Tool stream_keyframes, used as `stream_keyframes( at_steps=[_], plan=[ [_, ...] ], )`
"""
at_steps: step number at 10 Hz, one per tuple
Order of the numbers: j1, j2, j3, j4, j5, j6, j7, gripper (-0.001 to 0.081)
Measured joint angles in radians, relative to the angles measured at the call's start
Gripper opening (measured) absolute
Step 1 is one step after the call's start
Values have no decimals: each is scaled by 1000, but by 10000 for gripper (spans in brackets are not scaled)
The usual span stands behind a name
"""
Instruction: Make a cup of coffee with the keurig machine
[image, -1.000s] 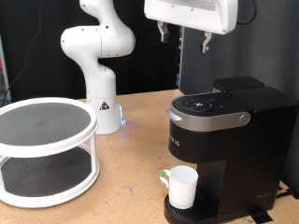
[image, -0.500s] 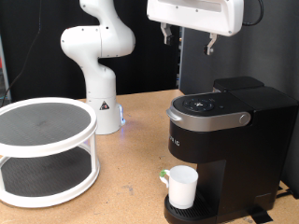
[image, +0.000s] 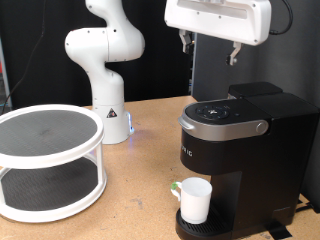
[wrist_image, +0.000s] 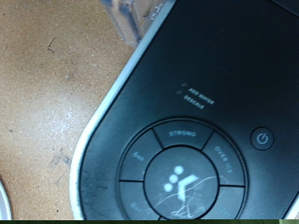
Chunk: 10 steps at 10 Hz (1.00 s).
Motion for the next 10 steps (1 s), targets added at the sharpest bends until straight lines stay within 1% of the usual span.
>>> stream_keyframes(
  at_steps=[2, 5, 7, 10],
  plan=[
    [0, 20, 6, 20, 1, -1, 3, 805],
    [0, 30, 15, 38, 1, 0, 5, 805],
    [1, 34, 25, 39, 1, 2, 42, 805],
    [1, 62, 45, 36, -20, 2, 77, 805]
  ],
)
